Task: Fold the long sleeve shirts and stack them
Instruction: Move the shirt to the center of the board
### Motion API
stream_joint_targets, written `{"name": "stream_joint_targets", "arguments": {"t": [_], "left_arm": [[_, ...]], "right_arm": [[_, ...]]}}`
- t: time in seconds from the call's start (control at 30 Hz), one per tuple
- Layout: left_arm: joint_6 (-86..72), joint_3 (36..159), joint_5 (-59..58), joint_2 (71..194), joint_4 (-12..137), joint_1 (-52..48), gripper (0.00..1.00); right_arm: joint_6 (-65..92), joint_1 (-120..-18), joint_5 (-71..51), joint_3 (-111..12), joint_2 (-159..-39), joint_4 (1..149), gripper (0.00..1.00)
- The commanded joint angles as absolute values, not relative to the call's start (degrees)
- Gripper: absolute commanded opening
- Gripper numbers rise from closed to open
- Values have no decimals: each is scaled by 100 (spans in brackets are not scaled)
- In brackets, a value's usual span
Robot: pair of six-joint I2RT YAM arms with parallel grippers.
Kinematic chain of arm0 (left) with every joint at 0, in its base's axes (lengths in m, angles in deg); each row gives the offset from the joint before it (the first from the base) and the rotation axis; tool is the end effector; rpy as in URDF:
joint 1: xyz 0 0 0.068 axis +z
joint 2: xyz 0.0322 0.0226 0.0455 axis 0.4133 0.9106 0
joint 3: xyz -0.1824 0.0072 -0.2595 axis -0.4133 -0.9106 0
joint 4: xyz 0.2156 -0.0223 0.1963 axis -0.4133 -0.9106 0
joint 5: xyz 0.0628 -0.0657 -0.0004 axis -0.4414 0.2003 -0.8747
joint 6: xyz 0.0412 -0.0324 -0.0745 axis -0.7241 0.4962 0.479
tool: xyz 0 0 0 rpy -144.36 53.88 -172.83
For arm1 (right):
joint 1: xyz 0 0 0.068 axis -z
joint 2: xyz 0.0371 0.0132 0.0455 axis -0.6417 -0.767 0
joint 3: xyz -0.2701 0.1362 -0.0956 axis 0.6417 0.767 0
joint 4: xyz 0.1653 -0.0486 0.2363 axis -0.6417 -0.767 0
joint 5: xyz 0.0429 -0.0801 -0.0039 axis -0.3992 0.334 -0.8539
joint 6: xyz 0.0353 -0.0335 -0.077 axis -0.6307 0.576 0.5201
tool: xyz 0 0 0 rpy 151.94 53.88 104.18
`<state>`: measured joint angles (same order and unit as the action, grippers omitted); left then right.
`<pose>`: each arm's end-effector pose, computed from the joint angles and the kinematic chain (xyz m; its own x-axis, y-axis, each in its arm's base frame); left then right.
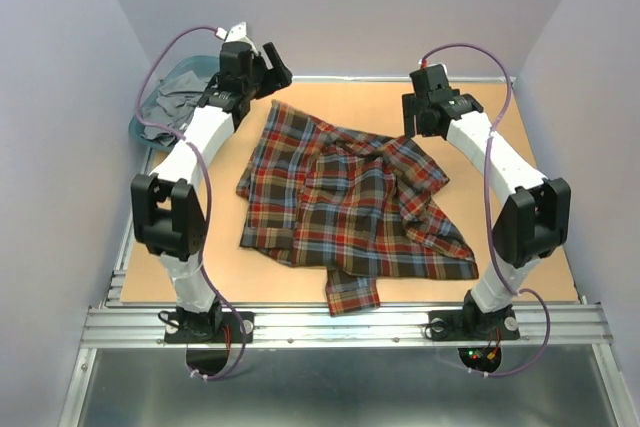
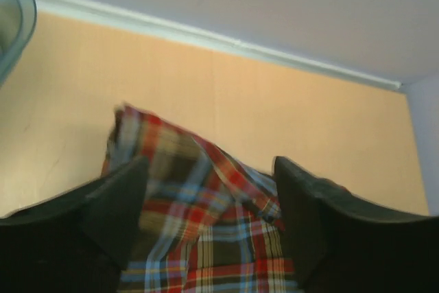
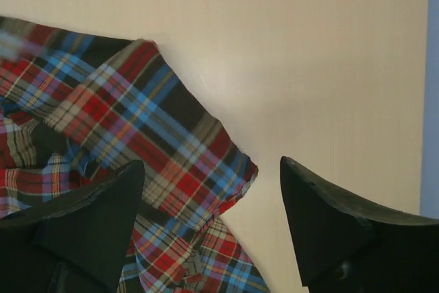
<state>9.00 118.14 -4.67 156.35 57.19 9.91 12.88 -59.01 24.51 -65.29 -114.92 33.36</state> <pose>0.4890 -0.1326 0.4192 -0.2951 -0.3946 -0.8701 0.2059 0.8630 -0.4613 0.4267 0.1089 0.3451 -0.6934 -0.1188 -0.7107 0.0825 0.9667 -0.2422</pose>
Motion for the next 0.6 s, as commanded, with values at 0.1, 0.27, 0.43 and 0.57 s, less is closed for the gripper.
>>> {"name": "stream_joint_targets", "arguments": {"t": [0.1,0.27,0.43,0.57], "left_arm": [[711,12616,-833,15105,5503,1035,96],[719,11513,-904,14131,5204,1027,96],[825,9823,-403,12902,5204,694,96],[807,8372,-508,12258,5186,140,96]], "right_arm": [[1179,-5837,2206,-6762,-11062,3465,89],[1075,-5837,1423,-5462,-10596,3473,82],[1101,-5837,1229,-4495,-10490,3578,69],[1408,-5837,1325,-4221,-10604,3684,69]]}}
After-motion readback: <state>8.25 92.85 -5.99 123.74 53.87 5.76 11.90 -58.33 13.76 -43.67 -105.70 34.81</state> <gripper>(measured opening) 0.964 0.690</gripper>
